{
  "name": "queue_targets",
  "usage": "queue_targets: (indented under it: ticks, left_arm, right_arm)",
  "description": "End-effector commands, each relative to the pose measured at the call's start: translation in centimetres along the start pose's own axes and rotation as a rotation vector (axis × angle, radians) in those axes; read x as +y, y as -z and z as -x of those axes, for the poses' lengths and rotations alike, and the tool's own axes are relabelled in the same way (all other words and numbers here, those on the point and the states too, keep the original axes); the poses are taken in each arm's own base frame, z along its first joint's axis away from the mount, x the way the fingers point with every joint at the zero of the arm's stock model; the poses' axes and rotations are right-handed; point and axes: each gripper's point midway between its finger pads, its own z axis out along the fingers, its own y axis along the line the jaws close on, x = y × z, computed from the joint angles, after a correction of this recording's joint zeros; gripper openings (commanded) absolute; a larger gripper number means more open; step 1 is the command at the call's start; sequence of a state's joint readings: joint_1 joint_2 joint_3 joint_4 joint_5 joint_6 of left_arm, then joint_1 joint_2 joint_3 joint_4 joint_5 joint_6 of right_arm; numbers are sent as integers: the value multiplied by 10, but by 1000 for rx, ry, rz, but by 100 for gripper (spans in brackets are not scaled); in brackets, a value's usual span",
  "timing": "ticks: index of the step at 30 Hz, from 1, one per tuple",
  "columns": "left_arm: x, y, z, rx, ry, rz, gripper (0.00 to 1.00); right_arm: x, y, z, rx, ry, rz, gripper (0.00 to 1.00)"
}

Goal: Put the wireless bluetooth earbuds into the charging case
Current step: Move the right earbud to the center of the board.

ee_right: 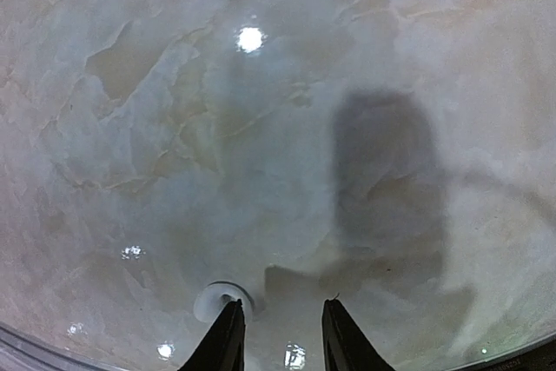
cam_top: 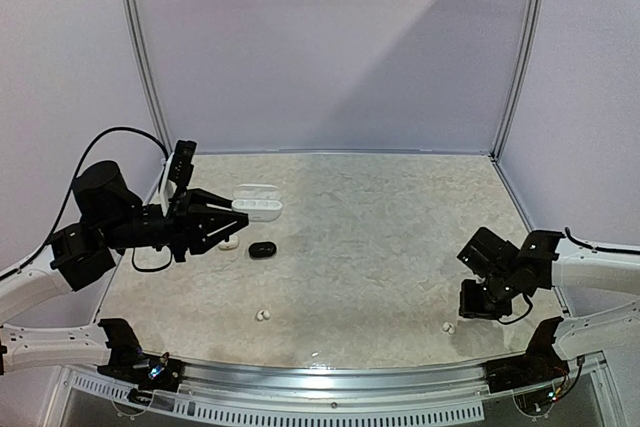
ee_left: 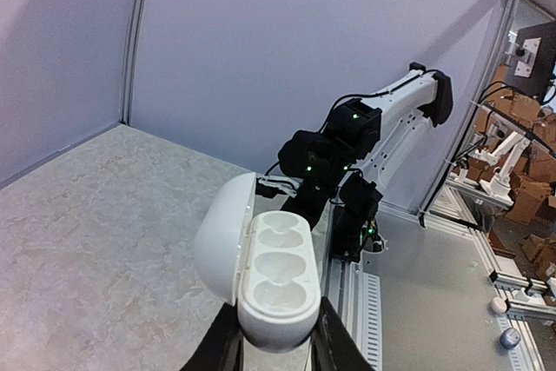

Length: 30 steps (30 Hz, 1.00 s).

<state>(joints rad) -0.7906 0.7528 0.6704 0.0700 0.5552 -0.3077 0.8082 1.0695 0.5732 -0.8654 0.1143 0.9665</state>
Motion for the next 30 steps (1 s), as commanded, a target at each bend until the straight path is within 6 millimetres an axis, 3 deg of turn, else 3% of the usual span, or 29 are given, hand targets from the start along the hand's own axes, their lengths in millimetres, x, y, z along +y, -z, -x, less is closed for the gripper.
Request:
queue_targets:
  ticks: [1, 7, 20, 25, 30]
  left_arm:
    - [2, 0, 2, -9, -13, -1, 0]
    - [2, 2, 2, -9, -18, 7, 0]
    - [4, 0, 0, 1, -26, 10, 0]
    - [5, -1, 0, 2, -26, 12, 0]
    - [5, 0, 0, 1, -27, 12, 0]
  right_arm:
    - [24, -8, 3, 44, 86, 55, 31]
    - [17, -30, -13, 162, 139, -39, 27]
    - [25, -17, -30, 215, 113, 85, 22]
    - [20, -19, -36, 228, 104, 77, 20]
    - [31, -25, -38, 243, 118, 119, 19]
